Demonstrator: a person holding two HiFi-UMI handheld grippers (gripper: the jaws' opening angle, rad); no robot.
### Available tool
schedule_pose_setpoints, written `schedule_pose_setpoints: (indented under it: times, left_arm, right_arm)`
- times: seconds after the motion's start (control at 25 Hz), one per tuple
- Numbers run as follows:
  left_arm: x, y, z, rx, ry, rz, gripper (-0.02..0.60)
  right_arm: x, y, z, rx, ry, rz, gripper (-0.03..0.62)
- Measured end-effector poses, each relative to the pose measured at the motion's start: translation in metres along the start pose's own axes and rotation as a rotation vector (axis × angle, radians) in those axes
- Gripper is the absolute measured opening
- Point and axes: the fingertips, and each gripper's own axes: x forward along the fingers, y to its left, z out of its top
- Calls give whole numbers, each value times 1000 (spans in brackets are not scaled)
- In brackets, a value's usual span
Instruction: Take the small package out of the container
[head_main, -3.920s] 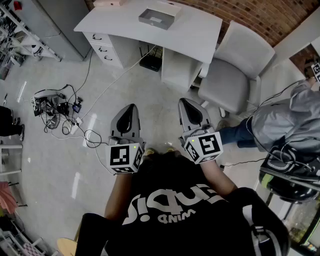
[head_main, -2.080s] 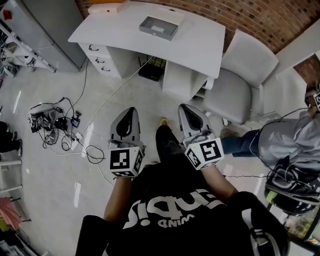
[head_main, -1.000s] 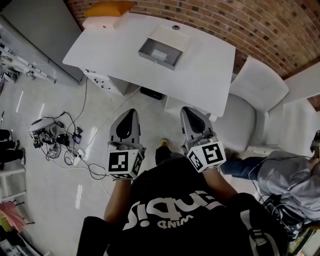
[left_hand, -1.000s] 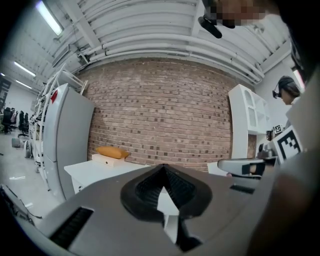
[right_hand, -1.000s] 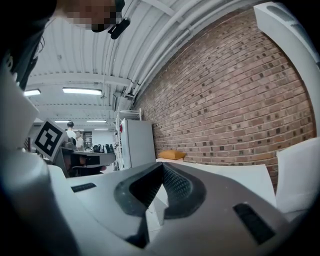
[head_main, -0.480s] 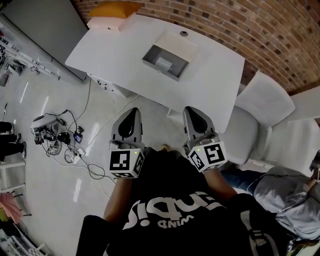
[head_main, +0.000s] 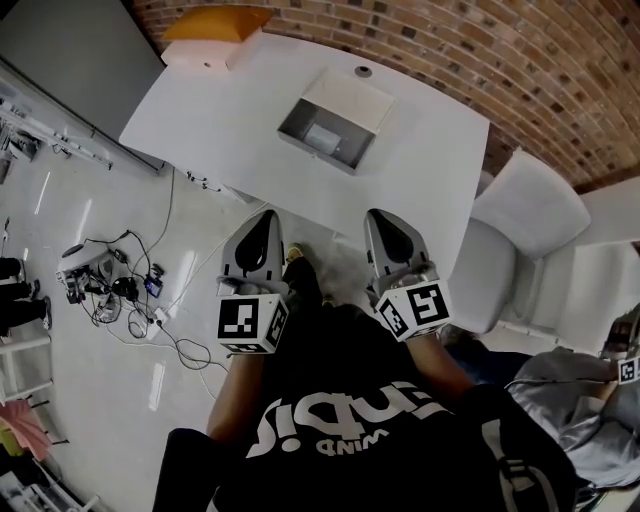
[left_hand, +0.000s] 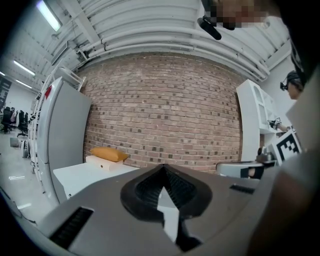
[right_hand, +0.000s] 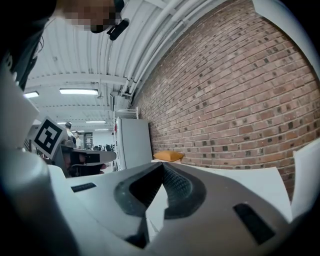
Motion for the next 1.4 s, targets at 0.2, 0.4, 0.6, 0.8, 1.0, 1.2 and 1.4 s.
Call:
schedule_pose_setpoints:
  times: [0.2, 0.4, 0.6, 0.8, 1.0, 1.2, 1.4]
  left_arm:
    - [32, 14, 0, -12, 4, -30, 5]
    - [68, 26, 2, -4, 18, -65, 5]
    - [101, 42, 6, 0, 26, -100, 5]
    - [137, 53, 9, 12, 44, -156, 5]
    - [170, 63, 16, 25, 57, -219, 5]
    - [198, 65, 16, 35, 86, -293, 5]
    - [216, 64, 15, 36, 104, -335, 5]
  right_arm:
    - [28, -10, 1, -7, 8, -22, -2]
    - [58, -24, -1, 5, 17, -49, -2]
    - [87, -35, -1, 9, 23, -78, -2]
    - [117, -48, 4, 20, 20, -111, -2]
    - [144, -61, 14, 13, 13, -164, -2]
    - [161, -74, 16, 21, 7, -224, -2]
    - [165, -85, 19, 24, 15, -267, -2]
